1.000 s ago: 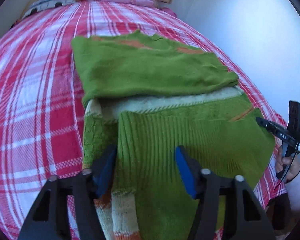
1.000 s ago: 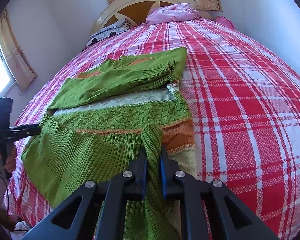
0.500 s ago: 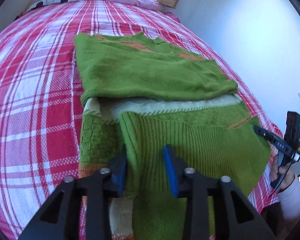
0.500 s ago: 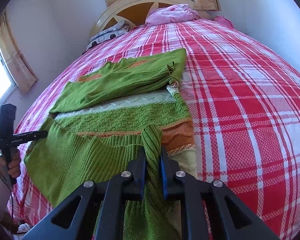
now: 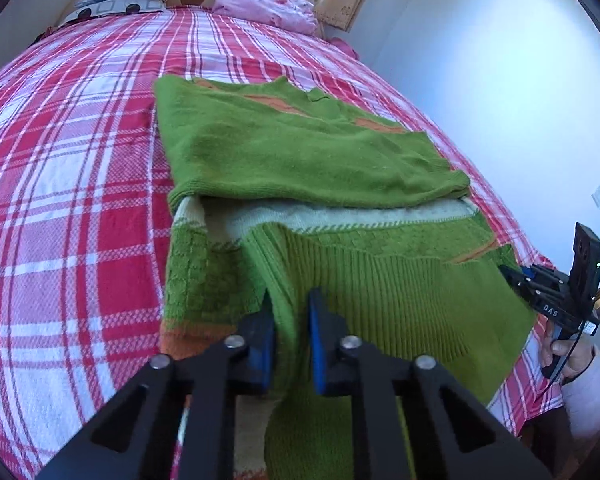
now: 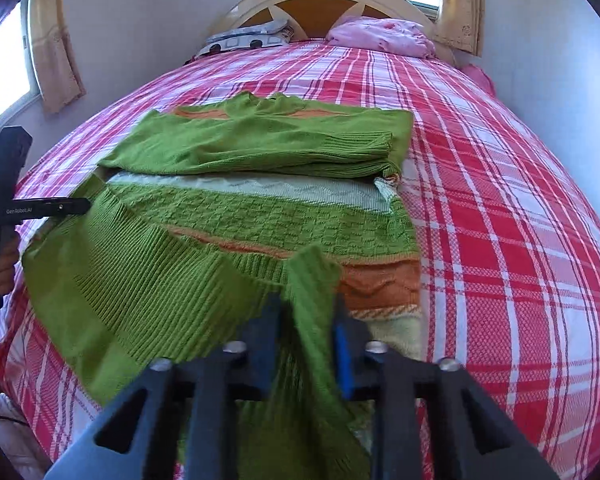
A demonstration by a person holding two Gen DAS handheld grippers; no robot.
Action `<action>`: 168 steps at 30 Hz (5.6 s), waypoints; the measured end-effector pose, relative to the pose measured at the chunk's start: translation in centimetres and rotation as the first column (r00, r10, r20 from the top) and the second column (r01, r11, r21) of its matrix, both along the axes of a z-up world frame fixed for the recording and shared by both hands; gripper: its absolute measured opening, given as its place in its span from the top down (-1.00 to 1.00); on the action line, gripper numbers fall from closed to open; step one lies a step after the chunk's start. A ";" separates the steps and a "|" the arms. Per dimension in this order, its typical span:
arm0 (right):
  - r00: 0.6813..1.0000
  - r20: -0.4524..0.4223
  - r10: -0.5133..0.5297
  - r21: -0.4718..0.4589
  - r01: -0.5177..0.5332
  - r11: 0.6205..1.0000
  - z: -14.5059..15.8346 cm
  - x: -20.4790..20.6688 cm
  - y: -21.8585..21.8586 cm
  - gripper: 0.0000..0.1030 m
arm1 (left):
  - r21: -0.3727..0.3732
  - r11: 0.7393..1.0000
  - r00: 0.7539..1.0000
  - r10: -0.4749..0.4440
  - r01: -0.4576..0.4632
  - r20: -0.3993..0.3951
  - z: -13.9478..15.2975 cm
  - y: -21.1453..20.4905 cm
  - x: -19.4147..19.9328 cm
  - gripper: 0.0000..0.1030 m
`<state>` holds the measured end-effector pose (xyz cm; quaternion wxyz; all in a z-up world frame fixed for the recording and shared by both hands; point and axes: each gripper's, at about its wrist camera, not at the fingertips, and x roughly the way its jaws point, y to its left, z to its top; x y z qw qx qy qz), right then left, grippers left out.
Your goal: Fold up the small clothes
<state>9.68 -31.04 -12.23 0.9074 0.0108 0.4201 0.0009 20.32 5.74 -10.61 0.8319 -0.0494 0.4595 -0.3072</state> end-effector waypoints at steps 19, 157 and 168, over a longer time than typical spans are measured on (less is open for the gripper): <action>0.976 0.214 -0.049 -0.087 0.069 0.994 9.7 2.1 1.2 0.80 | -0.054 0.989 0.982 0.140 -0.134 0.127 6.7 1.7 1.3 0.81; 0.962 -0.094 0.257 0.087 -0.249 0.965 3.0 31.3 23.2 -0.34 | -0.351 0.695 0.770 0.620 -0.628 -0.151 -3.2 1.4 4.0 0.47; 0.915 -0.198 0.352 -0.081 -0.373 0.924 -1.0 34.6 29.1 -0.38 | -0.381 0.681 0.771 0.616 -0.625 -0.163 -3.2 1.5 3.8 0.47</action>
